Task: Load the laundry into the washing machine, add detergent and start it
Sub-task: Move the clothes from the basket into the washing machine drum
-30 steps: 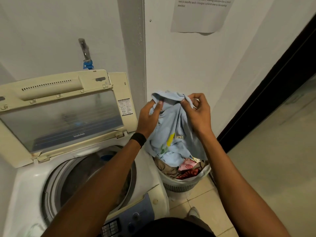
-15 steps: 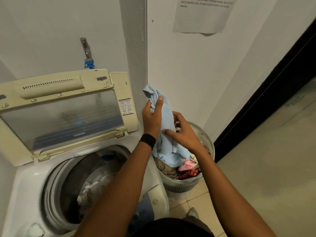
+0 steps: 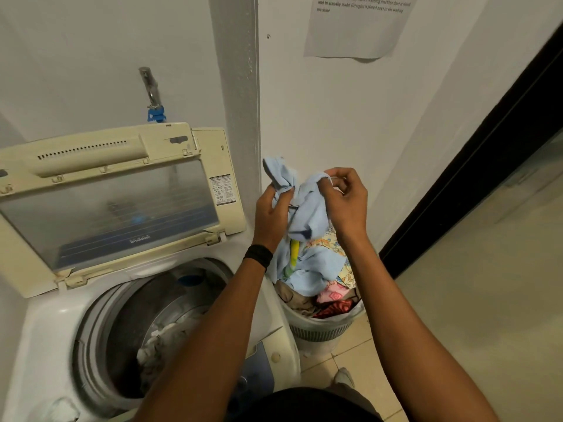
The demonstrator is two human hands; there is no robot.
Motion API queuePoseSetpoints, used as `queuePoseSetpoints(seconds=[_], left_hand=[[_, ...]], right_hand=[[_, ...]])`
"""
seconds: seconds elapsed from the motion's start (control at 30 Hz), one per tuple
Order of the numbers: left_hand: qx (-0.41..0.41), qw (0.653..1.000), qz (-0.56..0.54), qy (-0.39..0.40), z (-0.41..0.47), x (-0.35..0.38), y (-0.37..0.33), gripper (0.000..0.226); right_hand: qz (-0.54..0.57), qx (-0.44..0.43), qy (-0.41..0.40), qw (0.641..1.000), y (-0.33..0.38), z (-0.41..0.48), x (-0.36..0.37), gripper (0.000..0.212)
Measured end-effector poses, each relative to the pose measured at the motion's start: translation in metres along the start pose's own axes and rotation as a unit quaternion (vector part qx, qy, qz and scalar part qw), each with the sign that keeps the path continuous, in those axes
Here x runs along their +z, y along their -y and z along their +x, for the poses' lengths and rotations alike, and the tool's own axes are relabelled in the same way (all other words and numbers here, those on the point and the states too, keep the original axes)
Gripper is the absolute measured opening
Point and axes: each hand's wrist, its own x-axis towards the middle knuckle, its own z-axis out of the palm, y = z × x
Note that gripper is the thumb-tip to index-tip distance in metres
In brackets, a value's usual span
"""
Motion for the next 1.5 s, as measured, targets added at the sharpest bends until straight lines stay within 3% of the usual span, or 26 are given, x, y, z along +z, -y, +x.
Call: queuePoseSetpoints(seconds=[0.07, 0.13, 0.3, 0.53, 0.6, 0.7, 0.8, 0.87, 0.97, 1.1, 1.23, 1.4, 1.5], left_hand=[[-0.005, 1.000, -0.010, 0.015, -0.004, 0.003, -0.004, 0.025], [-0.002, 1.000, -0.007, 0.019, -0.004, 0.004, -0.007, 0.018], [-0.006, 0.999, 0.036, -0.039, 0.005, -0.004, -0.008, 0.034], [-0.051, 0.996, -0.051, -0.050, 0.019, 0.002, -0.021, 0.036], [-0.065, 0.995, -0.071, -0.034, 0.020, 0.004, -0.024, 0.033], [-0.069, 0.995, -0.068, -0.030, 0.019, 0.006, -0.027, 0.030], [-0.046, 0.997, -0.024, -0.054, 0.017, 0.000, -0.026, 0.036], [-0.032, 0.998, -0.009, -0.050, 0.016, -0.004, -0.022, 0.036], [-0.022, 1.000, 0.002, -0.013, 0.012, -0.004, -0.019, 0.028], [-0.025, 0.996, -0.009, 0.080, 0.008, 0.002, -0.027, 0.038], [-0.035, 0.996, -0.003, 0.087, 0.016, -0.009, -0.026, 0.048], [-0.049, 0.995, -0.080, 0.040, 0.022, -0.003, -0.036, 0.044], [-0.050, 0.990, -0.124, 0.039, 0.030, 0.006, -0.052, 0.043]], right_hand=[[0.019, 0.013, 0.035, 0.999, 0.006, 0.000, 0.009, 0.014], [0.032, 0.031, 0.080, 0.996, 0.005, -0.003, 0.012, 0.015], [0.039, 0.047, 0.152, 0.987, -0.005, -0.014, 0.004, 0.028], [-0.103, 0.038, 0.247, 0.963, -0.033, -0.032, -0.009, 0.084], [-0.145, 0.049, 0.270, 0.951, -0.045, -0.032, -0.012, 0.086], [-0.149, 0.048, 0.223, 0.962, -0.044, -0.035, -0.010, 0.057], [-0.111, -0.046, 0.138, 0.983, -0.032, -0.033, -0.009, 0.034], [-0.078, -0.048, 0.057, 0.994, -0.024, -0.028, -0.009, 0.017], [-0.058, -0.036, 0.002, 0.998, -0.008, -0.008, -0.007, 0.022], [-0.062, -0.050, 0.147, 0.986, 0.016, 0.006, 0.000, 0.023], [-0.060, -0.017, 0.314, 0.948, 0.022, 0.015, -0.016, 0.045], [-0.037, 0.004, 0.224, 0.974, -0.017, 0.000, -0.015, 0.064], [-0.104, 0.051, 0.297, 0.948, -0.044, -0.023, -0.004, 0.091]])
